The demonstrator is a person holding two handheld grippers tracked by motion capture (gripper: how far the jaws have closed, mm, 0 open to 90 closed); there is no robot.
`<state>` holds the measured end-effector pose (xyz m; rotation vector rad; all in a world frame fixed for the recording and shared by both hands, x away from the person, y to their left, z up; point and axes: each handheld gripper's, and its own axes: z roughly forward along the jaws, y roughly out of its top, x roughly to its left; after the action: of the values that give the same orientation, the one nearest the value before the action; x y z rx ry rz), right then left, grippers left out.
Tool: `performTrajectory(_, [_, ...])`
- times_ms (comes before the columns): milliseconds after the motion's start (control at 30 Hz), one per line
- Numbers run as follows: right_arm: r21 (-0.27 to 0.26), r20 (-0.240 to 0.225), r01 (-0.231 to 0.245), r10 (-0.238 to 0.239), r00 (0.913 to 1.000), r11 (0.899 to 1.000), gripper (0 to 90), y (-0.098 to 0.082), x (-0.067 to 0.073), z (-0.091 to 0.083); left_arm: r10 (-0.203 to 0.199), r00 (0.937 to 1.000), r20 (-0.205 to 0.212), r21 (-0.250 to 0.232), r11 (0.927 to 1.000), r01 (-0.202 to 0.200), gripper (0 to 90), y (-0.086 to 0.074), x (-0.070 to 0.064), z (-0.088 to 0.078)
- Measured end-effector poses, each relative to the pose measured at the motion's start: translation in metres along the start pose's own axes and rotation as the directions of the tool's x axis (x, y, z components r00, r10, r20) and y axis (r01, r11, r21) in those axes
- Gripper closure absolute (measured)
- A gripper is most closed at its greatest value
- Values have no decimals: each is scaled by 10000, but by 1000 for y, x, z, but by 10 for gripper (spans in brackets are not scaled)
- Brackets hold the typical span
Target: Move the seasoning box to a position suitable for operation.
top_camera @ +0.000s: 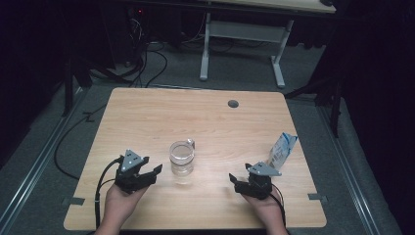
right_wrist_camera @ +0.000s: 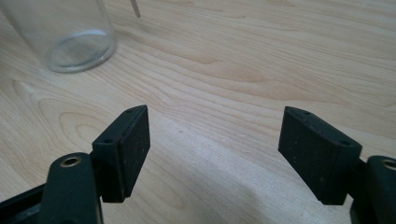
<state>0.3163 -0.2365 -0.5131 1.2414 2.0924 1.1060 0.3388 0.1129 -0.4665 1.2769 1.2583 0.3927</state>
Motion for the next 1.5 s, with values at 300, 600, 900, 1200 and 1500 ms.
performTrajectory(300, [151, -1, 50, -50, 10000, 9999, 291, 0, 3, 3, 103, 9996, 260, -80, 9999, -101, 421, 14, -7, 13])
performTrajectory(600, [165, -49, 38, -38, 10000, 9999, 291, 1, 2, 5, -271, 9981, 552, -250, 9993, 286, 452, 26, -18, 25])
performTrajectory(900, [37, -138, -48, 49, 9999, 10000, 294, 2, 0, 3, -294, 9970, 714, -107, 9995, 302, 463, 30, -34, 45])
performTrajectory(1200, [81, -143, 34, -33, 9999, 10000, 296, 4, 2, 4, -95, 9970, 770, -78, 9999, 101, 504, 33, -44, 64])
performTrajectory(1500, [140, -176, 70, -68, 9998, 9999, 298, 4, 3, 5, -265, 9970, 732, 174, 9995, 253, 685, 33, -45, 84])
